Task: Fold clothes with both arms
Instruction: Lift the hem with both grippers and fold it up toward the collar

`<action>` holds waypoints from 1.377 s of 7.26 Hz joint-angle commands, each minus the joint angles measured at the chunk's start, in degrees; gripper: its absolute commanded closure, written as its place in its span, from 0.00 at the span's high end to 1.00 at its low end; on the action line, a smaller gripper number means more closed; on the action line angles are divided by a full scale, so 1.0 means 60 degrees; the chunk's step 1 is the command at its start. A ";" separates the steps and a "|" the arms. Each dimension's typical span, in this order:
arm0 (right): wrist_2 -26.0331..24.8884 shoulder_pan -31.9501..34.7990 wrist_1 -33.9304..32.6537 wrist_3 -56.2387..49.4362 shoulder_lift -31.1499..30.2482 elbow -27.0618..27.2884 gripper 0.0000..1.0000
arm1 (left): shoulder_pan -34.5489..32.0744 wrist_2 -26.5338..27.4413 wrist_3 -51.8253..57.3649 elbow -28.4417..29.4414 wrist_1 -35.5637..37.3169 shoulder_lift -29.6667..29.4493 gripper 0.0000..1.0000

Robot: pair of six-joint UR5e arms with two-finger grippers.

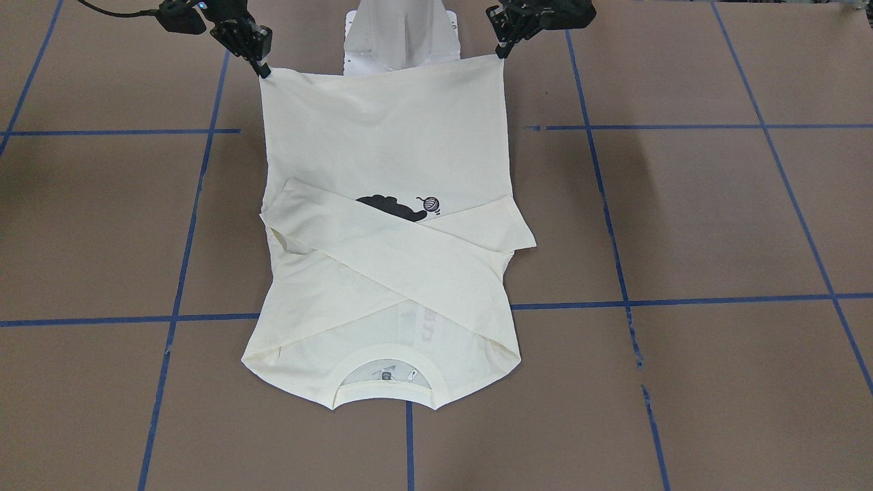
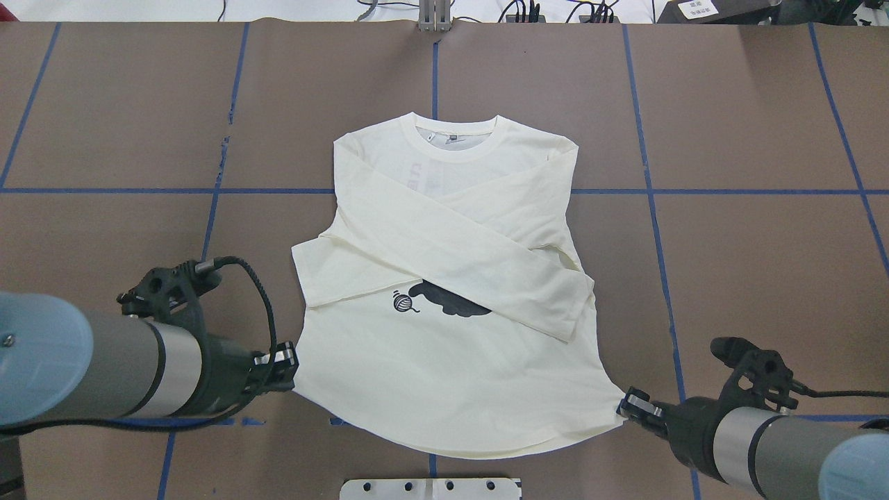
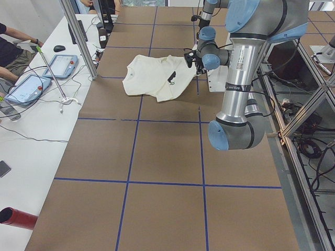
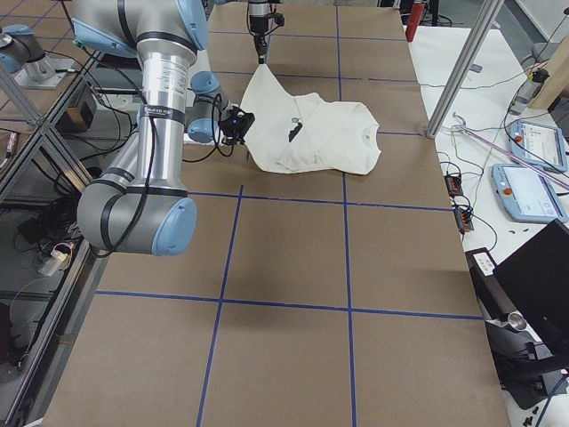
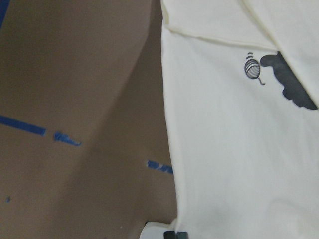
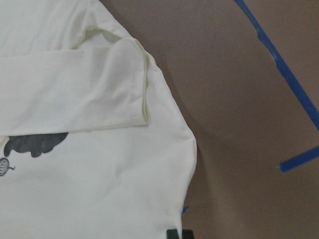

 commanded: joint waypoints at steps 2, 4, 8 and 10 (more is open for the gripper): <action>0.1699 0.3186 -0.0024 -0.2066 0.2449 -0.2389 0.00 | -0.1841 -0.0020 0.1293 0.2047 -0.0076 -0.1361 0.00; 0.3041 0.5199 -0.0039 -0.3878 0.3534 -0.4104 0.00 | -0.2677 0.0316 0.1513 0.3960 -0.1546 -0.2035 0.00; 0.3205 0.6742 0.0020 -0.4998 0.6331 -0.8190 0.00 | -0.3295 0.1281 0.1515 0.8250 -0.4535 -0.3528 0.00; 0.3191 0.6730 0.0034 -0.4986 0.7025 -0.9165 0.00 | -0.3325 0.1635 0.1587 0.9693 -0.5538 -0.3968 0.00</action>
